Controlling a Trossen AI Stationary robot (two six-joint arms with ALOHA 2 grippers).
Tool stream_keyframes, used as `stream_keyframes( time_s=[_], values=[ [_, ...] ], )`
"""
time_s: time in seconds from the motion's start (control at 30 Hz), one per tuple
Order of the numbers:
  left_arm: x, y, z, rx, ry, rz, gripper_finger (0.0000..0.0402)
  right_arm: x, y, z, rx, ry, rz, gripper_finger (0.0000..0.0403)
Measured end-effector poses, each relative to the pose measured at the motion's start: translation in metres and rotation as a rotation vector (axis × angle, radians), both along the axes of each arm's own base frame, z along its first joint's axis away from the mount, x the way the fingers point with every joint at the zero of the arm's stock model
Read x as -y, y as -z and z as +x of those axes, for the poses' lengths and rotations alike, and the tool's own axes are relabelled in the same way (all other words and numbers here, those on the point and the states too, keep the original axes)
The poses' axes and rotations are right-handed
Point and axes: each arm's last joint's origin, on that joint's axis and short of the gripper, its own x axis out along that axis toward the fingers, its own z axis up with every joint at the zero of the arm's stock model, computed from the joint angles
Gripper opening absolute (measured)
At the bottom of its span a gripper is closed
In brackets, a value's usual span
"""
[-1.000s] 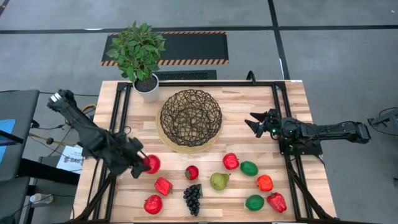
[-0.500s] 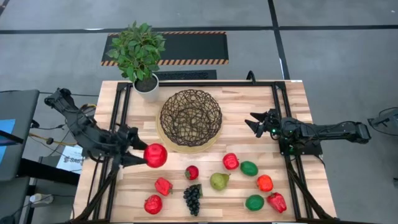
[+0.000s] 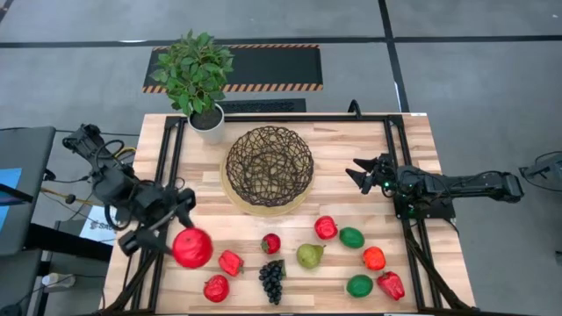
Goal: Build produce basket
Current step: Put the toe left red apple into the basket
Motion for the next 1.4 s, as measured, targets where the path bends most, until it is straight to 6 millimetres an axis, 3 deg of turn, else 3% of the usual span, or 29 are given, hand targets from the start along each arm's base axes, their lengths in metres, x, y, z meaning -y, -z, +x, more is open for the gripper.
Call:
stream_keyframes(
  time_s=[0.27, 0.5, 0.7, 0.97, 1.17, 1.4],
  values=[
    [0.0, 0.015, 0.001, -0.095, -0.017, 0.133, 0.0264, 0.0, 0.0, 0.0, 0.0, 0.001, 0.0, 0.0391],
    [-0.007, 0.042, 0.007, -0.28, -0.344, 0.36, 0.0264, 0.0, 0.0, 0.0, 0.002, 0.001, 0.003, 0.0391],
    [-0.002, 0.055, 0.02, -0.266, -0.534, 0.604, 0.0264, 0.0, 0.0, 0.0, 0.002, 0.001, 0.003, 0.0391],
    [-0.001, 0.072, 0.046, -0.277, -0.925, 0.929, 0.0264, 0.0, 0.0, 0.0, 0.002, 0.001, 0.003, 0.0391],
    [-0.014, 0.085, 0.069, -0.374, -1.042, 0.943, 0.0265, 0.0, 0.0, 0.0, 0.002, 0.001, 0.003, 0.0391],
    [-0.055, 0.08, 0.09, -0.51, -1.091, 0.734, 0.0278, 0.0, 0.0, 0.0, 0.002, 0.001, 0.003, 0.0391]
  ],
)
